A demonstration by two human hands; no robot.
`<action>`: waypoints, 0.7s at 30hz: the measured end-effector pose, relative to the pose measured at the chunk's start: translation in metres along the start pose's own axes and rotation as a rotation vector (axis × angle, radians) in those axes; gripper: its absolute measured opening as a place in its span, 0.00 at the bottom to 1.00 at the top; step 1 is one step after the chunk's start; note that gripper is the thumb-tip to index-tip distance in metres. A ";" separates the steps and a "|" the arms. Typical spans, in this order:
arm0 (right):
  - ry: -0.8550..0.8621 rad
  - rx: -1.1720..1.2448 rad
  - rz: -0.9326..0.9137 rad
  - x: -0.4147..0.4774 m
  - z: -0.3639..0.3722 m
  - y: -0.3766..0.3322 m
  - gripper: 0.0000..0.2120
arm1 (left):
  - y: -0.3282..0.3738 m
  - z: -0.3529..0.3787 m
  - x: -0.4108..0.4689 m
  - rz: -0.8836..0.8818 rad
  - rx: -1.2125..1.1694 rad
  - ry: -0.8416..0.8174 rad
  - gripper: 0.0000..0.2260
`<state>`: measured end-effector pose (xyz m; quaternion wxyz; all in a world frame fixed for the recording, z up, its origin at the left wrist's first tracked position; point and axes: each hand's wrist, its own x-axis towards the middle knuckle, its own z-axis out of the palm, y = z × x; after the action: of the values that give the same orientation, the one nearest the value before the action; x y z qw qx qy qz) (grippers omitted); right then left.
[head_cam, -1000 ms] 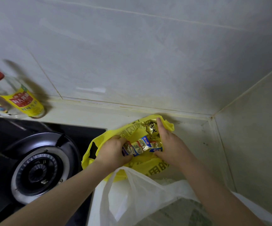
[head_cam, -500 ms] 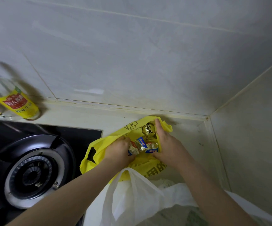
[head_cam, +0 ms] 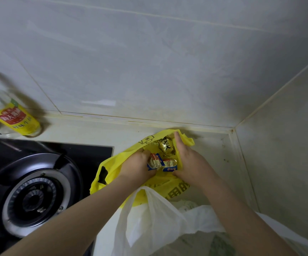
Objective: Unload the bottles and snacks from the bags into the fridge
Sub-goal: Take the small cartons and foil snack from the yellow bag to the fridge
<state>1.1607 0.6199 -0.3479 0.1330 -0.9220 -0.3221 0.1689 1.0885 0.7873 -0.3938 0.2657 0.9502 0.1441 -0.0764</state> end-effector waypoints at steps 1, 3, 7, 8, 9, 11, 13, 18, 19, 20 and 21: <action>-0.003 0.001 0.002 0.000 0.000 0.000 0.57 | 0.003 0.000 0.001 -0.005 -0.016 0.009 0.18; -0.004 -0.003 0.005 0.000 0.000 0.001 0.56 | 0.007 0.001 0.002 -0.042 -0.071 0.018 0.18; -0.012 0.010 0.018 -0.001 0.000 0.004 0.57 | 0.009 0.009 0.003 -0.096 -0.162 0.024 0.18; -0.017 0.013 0.025 -0.002 -0.001 0.004 0.57 | 0.009 0.010 0.003 -0.100 -0.167 0.022 0.18; -0.022 0.018 0.027 -0.002 -0.002 0.005 0.57 | 0.010 0.011 0.004 -0.103 -0.171 0.020 0.18; -0.029 0.030 0.022 -0.004 -0.005 0.007 0.56 | 0.010 0.012 0.005 -0.101 -0.167 0.020 0.18; -0.029 0.033 0.017 -0.006 -0.008 0.008 0.54 | 0.010 0.014 0.008 -0.087 -0.146 0.020 0.20; 0.013 0.053 0.022 -0.011 -0.013 0.009 0.53 | 0.010 0.022 0.013 -0.044 -0.109 0.011 0.21; 0.020 0.057 0.019 -0.012 -0.014 0.009 0.52 | 0.010 0.023 0.013 -0.041 -0.107 0.012 0.21; 0.024 0.060 0.019 -0.013 -0.015 0.010 0.52 | 0.011 0.023 0.013 -0.042 -0.106 0.013 0.21; 0.027 0.060 0.021 -0.014 -0.016 0.010 0.52 | 0.011 0.023 0.013 -0.042 -0.105 0.009 0.21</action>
<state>1.1623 0.6010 -0.3337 0.1634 -0.9231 -0.3054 0.1673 1.1028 0.7691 -0.4112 0.3127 0.9321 0.1691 -0.0700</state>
